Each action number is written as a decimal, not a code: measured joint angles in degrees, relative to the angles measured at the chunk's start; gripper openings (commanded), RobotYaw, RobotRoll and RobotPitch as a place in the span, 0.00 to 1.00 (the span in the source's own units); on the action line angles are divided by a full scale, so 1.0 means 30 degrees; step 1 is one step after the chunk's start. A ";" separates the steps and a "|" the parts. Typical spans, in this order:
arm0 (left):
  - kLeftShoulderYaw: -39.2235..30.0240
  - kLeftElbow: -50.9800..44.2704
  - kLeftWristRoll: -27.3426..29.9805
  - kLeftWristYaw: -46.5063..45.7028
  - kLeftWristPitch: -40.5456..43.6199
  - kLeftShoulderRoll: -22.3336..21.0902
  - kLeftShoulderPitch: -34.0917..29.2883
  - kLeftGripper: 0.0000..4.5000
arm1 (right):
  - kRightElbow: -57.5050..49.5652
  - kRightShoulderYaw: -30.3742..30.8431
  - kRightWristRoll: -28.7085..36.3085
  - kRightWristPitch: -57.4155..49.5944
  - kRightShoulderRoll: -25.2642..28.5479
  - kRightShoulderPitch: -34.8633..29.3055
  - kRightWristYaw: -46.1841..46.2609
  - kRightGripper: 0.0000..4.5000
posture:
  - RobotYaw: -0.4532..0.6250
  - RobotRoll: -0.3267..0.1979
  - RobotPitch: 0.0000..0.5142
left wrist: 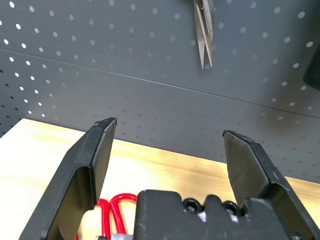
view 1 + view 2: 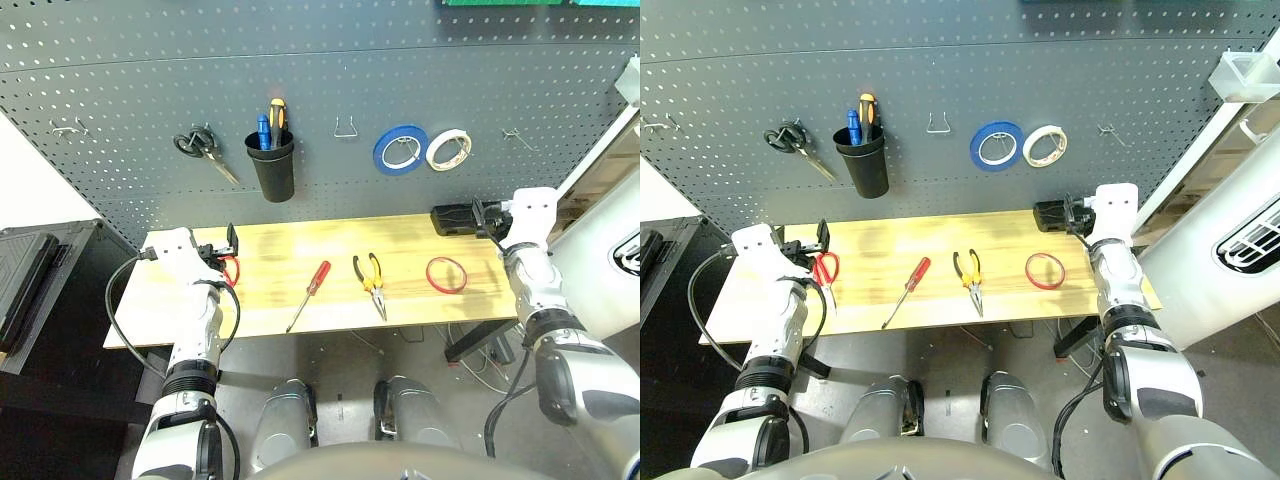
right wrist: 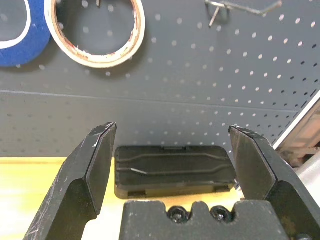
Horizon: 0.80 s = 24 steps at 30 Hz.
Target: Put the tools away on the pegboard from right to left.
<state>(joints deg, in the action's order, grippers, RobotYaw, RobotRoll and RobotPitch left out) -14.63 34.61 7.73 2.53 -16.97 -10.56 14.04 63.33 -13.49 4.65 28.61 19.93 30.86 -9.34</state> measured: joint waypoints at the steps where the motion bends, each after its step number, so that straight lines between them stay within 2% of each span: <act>1: 0.0001 -0.0005 0.0000 0.0000 0.0000 0.0030 -0.0002 0.99 | -0.0001 0.0000 0.0000 0.0000 -0.0001 -0.0026 0.0000 1.00 | 0.41 0.62 0.00; 13: 0.0057 -0.0668 0.0362 0.1132 0.0628 -0.0172 0.0140 0.99 | -0.1100 0.0109 -0.0006 -0.1407 0.0451 0.0253 -0.1035 1.00 | 0.38 0.62 0.00; 20: 0.1725 -0.4905 0.1864 0.6437 0.3926 -0.1844 -0.0653 0.99 | -0.4435 0.1561 -0.0730 -0.6954 0.1240 0.0550 -0.2130 1.00 | 0.35 0.62 0.00; 24: 0.2661 -0.7917 0.3503 0.9594 0.7124 -0.2906 -0.1535 0.99 | -0.7424 0.2666 -0.0929 -1.2261 0.2117 0.0641 -0.4097 1.00 | 0.35 0.62 0.00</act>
<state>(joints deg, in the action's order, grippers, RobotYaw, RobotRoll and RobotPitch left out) -6.65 10.86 18.24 31.31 4.40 -19.28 9.43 41.06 -5.50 1.86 -8.18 26.28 32.78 -21.63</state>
